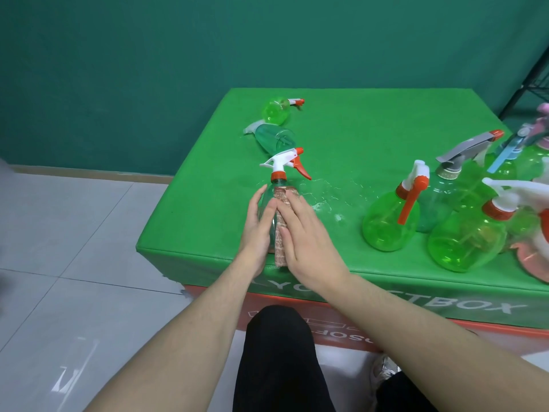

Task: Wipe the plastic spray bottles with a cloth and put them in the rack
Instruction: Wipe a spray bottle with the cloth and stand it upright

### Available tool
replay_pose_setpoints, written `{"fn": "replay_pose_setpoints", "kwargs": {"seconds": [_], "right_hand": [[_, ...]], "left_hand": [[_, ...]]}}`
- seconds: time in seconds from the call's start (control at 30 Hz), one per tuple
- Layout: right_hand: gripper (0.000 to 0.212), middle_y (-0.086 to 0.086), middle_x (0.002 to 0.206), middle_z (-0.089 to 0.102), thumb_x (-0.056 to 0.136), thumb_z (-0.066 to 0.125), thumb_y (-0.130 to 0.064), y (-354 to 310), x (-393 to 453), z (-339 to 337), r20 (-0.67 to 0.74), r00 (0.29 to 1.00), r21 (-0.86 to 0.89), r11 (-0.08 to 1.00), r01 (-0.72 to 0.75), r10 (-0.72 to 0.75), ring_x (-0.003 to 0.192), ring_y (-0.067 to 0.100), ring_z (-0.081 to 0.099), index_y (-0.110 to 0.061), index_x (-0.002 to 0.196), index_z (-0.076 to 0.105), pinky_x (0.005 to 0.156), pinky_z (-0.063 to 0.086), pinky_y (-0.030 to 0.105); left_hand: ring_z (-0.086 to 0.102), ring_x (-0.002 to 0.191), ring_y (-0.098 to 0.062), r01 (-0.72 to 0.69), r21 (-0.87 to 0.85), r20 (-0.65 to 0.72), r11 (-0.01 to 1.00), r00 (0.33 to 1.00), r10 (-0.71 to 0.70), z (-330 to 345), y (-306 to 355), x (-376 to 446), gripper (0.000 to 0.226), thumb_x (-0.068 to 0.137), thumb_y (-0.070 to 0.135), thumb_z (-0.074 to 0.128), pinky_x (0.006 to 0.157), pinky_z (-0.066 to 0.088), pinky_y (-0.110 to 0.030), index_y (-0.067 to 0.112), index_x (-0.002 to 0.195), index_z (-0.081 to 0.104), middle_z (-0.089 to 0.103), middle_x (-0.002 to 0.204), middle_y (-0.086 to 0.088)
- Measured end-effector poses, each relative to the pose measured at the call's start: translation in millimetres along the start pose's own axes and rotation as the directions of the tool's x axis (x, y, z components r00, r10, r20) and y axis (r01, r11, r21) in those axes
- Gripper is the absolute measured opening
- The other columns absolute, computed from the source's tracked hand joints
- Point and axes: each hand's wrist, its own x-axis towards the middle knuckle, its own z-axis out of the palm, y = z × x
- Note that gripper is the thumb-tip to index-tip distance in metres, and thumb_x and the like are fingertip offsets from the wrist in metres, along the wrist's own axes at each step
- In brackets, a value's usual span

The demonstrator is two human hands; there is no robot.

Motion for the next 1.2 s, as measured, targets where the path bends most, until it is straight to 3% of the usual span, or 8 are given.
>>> {"fn": "replay_pose_setpoints", "kwargs": {"seconds": [0.17,0.43,0.53,0.67,0.83,1.03,1.13,1.2], "right_hand": [[0.052,0.013,0.163,0.031,0.106,0.034,-0.026,6,-12,1,-0.007,0.998,-0.065,0.996,0.062,-0.062,0.153,0.030,0.023,-0.007,0.154,0.039,0.121,0.028,0.050],[0.051,0.017,0.158,0.039,0.106,0.029,-0.020,-14,12,-7,-0.108,0.992,-0.057,0.997,0.056,-0.062,0.151,0.023,0.023,0.003,0.149,0.042,0.126,0.019,0.044],[0.050,0.009,0.165,0.026,0.109,0.027,-0.021,-12,34,-11,-0.046,0.998,0.054,0.998,-0.042,0.044,0.155,0.018,0.014,-0.005,0.156,0.033,0.128,0.006,0.033],[0.049,-0.002,0.168,0.019,0.110,0.031,-0.025,-6,58,-11,0.016,0.984,0.208,0.962,-0.174,0.175,0.153,0.013,0.015,-0.018,0.158,0.033,0.126,0.008,0.028],[0.047,-0.011,0.166,0.024,0.111,0.030,-0.027,-3,65,-10,0.067,0.952,0.410,0.861,-0.300,0.300,0.151,0.001,0.019,-0.026,0.158,0.033,0.127,0.012,0.029],[0.051,-0.003,0.165,0.027,0.109,0.025,-0.027,-6,37,-4,0.008,0.985,0.268,0.948,-0.168,0.173,0.152,0.006,0.020,-0.019,0.158,0.032,0.126,0.014,0.029],[0.050,-0.001,0.166,0.024,0.110,0.025,-0.027,-6,22,-6,-0.004,0.988,0.223,0.964,-0.147,0.152,0.152,0.007,0.018,-0.017,0.159,0.030,0.127,0.013,0.029],[0.050,-0.001,0.167,0.021,0.111,0.025,-0.028,-9,15,-9,0.002,0.990,0.200,0.970,-0.135,0.138,0.153,0.005,0.014,-0.017,0.160,0.028,0.126,0.010,0.027]], "left_hand": [[0.066,0.118,-0.027,0.007,-0.066,0.007,0.998,1.000,-0.007,-2,1,0,0.044,0.085,0.046,0.070,0.101,0.052,-0.048,0.047,0.127,0.056,0.067,0.131,-0.007],[0.069,0.115,-0.018,0.041,-0.114,0.013,0.993,0.999,-0.040,-5,-2,4,0.040,0.103,0.024,0.057,0.082,0.058,-0.029,0.030,0.142,0.051,0.072,0.124,0.001],[0.069,0.115,-0.021,0.055,-0.071,0.032,0.996,0.998,-0.052,-4,-1,3,0.043,0.102,0.030,0.057,0.089,0.058,-0.046,0.038,0.143,0.047,0.073,0.121,0.006],[0.070,0.108,-0.028,0.073,-0.133,0.020,0.988,0.997,-0.071,-6,2,0,0.047,0.091,0.040,0.062,0.092,0.053,-0.067,0.037,0.137,0.051,0.073,0.123,-0.003],[0.074,0.103,-0.024,0.107,-0.155,0.045,0.982,0.994,-0.101,-10,0,1,0.032,0.103,0.036,0.052,0.072,0.059,-0.062,0.039,0.135,0.053,0.072,0.123,0.006],[0.059,0.127,-0.035,0.056,-0.082,-0.009,0.995,0.998,-0.057,-4,2,-1,0.033,0.098,0.049,0.055,0.105,0.045,-0.065,0.036,0.129,0.054,0.063,0.137,-0.005],[0.063,0.121,-0.029,0.042,-0.053,0.017,0.998,0.999,-0.041,-1,7,-2,0.041,0.084,0.050,0.062,0.103,0.050,-0.056,0.041,0.124,0.054,0.061,0.136,-0.004],[0.066,0.115,-0.026,0.037,-0.056,0.038,0.998,0.999,-0.035,1,9,-4,0.046,0.079,0.044,0.069,0.091,0.058,-0.044,0.041,0.123,0.054,0.060,0.136,-0.006]]}}
